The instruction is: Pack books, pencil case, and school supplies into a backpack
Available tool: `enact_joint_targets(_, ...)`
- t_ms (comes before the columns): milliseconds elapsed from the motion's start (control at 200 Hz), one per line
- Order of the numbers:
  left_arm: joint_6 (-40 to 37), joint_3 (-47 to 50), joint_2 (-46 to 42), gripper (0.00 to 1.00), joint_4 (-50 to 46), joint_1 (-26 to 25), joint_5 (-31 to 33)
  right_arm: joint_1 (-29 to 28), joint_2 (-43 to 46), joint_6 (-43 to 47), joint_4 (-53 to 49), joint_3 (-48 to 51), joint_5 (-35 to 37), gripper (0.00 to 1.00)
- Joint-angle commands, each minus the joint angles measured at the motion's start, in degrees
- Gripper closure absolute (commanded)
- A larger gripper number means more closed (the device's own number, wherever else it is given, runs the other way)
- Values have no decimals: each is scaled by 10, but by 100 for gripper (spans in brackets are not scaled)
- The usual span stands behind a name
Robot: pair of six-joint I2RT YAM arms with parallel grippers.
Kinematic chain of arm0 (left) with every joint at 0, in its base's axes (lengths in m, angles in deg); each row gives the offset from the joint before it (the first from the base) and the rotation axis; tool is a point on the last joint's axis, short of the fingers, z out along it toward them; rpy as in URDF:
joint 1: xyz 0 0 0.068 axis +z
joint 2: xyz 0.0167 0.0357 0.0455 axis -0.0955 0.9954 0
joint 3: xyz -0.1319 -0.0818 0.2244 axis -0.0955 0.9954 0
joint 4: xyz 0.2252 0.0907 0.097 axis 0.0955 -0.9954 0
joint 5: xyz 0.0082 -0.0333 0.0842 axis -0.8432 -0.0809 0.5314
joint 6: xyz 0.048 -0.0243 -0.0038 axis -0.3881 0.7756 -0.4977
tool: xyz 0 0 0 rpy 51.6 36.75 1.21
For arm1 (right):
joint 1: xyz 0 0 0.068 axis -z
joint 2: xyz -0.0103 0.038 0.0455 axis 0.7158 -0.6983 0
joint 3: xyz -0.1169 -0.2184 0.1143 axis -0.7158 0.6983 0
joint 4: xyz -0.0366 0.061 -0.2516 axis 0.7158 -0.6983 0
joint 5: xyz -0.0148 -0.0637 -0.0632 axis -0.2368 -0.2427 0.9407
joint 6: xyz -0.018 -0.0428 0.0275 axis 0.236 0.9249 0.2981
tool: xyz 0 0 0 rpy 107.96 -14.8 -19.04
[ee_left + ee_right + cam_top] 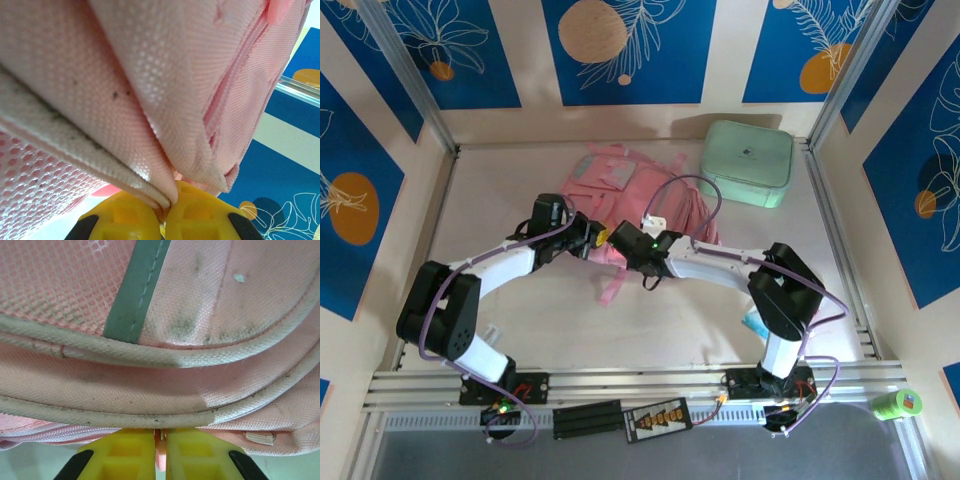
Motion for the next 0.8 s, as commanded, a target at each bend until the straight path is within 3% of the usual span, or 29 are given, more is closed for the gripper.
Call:
enact_joint_targets(0,-10,4,-9,100,21,12,-32,3,35,-21,-68,14,64,89)
enact_joint_targets(230,-15,18,-7,100,27,27,-34,27,110,-26,-89,88,84,89)
enact_joint_targets(505,-52,2,30,100,46,30,-64,68,128,110,29,103,-16,100)
enact_joint_targets(665,-142,-21,56,78,15,58,-81,73,129,211,114,105,-135,100)
enact_joint_targets(795,-201,-5,27,63,-5,91,-69,72,123,245,174,108,-243,100)
